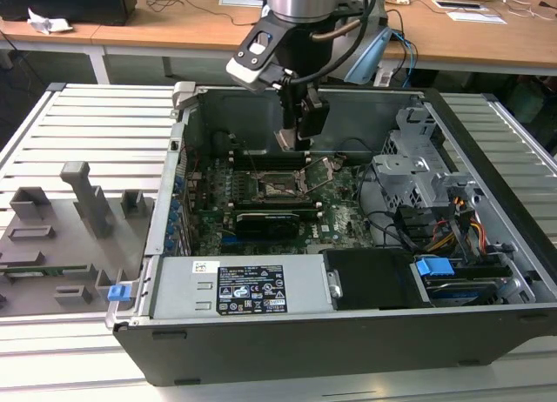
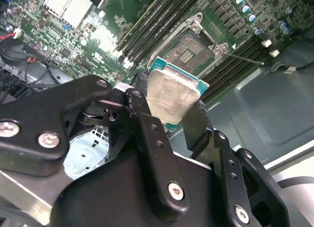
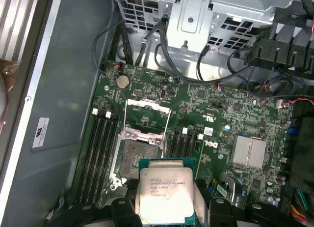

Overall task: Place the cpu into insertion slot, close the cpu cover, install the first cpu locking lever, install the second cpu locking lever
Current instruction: 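Place the cpu into insertion slot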

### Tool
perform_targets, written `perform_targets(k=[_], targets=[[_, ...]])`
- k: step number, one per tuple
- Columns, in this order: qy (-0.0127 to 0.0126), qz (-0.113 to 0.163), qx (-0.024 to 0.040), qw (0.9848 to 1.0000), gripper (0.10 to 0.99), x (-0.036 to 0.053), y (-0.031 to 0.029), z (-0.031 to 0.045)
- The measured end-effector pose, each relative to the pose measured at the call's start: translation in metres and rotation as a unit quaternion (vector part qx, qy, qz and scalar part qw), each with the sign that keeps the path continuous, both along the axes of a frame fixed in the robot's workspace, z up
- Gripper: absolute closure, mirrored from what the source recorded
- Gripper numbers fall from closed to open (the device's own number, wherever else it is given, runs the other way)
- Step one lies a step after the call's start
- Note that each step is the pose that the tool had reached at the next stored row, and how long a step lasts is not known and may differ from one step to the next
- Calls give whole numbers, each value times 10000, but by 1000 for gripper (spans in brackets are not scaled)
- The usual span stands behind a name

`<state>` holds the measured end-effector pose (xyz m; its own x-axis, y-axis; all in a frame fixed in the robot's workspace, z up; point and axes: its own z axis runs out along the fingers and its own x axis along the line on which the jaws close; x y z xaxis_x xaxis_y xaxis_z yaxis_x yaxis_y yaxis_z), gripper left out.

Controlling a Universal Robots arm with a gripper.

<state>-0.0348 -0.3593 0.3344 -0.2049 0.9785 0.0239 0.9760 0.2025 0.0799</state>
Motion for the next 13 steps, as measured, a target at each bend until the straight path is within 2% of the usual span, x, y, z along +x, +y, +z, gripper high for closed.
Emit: perform_targets(k=[4,13], targets=[[9,-82,-1,10000,561,0,0,-112],[13,-112,0,9999,561,-1,0,-163]])
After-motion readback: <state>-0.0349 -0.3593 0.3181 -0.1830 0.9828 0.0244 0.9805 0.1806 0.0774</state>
